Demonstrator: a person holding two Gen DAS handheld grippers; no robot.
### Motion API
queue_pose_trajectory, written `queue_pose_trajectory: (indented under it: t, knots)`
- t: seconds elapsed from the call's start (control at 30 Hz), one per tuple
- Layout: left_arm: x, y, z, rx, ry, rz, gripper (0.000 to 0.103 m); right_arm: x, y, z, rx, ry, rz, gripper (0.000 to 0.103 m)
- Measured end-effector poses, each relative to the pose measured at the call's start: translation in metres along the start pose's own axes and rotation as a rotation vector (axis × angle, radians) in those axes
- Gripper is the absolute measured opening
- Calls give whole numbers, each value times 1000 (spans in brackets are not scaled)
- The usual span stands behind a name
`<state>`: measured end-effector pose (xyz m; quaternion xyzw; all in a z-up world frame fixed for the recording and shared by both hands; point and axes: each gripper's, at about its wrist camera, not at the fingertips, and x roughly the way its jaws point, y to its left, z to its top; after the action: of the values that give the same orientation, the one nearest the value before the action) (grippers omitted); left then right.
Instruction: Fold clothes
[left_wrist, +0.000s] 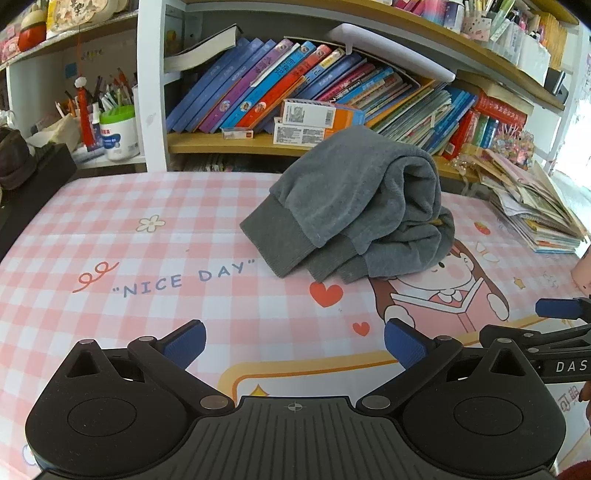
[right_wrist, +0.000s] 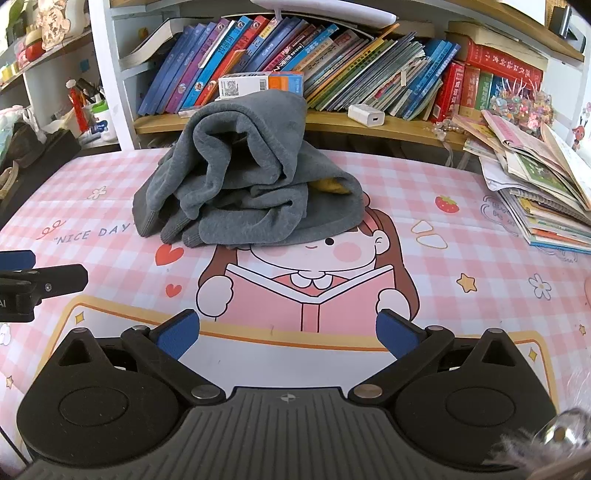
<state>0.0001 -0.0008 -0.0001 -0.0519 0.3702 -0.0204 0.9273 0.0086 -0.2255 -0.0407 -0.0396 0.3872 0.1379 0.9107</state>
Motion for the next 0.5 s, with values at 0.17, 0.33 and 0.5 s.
queue_pose_trajectory:
  t: [0.17, 0.33, 0.5]
  knots:
    - [3, 0, 1, 3, 3, 0, 103, 0, -1, 0, 2, 4, 6, 103]
    - [2, 1, -1, 6, 7, -3, 103, 0, 0, 0, -1, 7, 6, 103]
    - [4, 1, -1, -2, 15, -5, 103, 3, 3, 0, -9, 13, 6, 103]
